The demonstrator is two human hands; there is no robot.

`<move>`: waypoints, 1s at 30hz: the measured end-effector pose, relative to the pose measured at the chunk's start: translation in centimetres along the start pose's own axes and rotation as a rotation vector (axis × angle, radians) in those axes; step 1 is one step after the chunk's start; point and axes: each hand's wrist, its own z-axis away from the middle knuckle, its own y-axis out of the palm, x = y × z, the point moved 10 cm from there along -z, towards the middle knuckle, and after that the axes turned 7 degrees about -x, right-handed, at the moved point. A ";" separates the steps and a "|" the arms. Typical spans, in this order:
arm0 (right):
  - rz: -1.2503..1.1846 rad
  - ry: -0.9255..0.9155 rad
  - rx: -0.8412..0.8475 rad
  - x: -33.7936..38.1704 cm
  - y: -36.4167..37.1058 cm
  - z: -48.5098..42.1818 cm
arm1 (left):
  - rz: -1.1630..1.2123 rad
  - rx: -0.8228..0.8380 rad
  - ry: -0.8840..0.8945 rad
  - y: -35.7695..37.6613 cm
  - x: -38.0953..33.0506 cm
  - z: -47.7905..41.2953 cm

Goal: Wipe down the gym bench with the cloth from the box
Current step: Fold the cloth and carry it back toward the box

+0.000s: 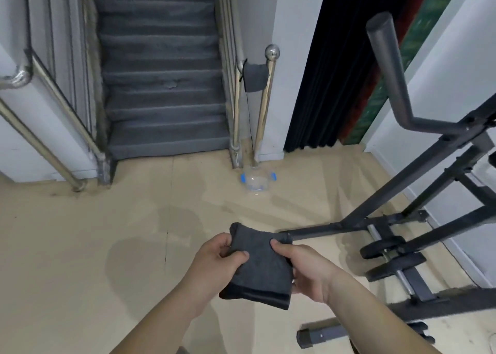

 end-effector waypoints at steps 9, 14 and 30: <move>-0.150 -0.057 -0.159 13.5 1.0 -12.8 | -0.091 0.164 0.020 -1.4 -9.6 -19.9; -0.213 -0.084 -0.251 20.3 -0.8 -18.9 | -0.210 0.256 -0.007 0.3 -15.4 -30.1; -0.146 0.004 -0.448 36.2 -16.2 -49.8 | -0.250 0.252 -0.197 15.1 -17.1 -66.0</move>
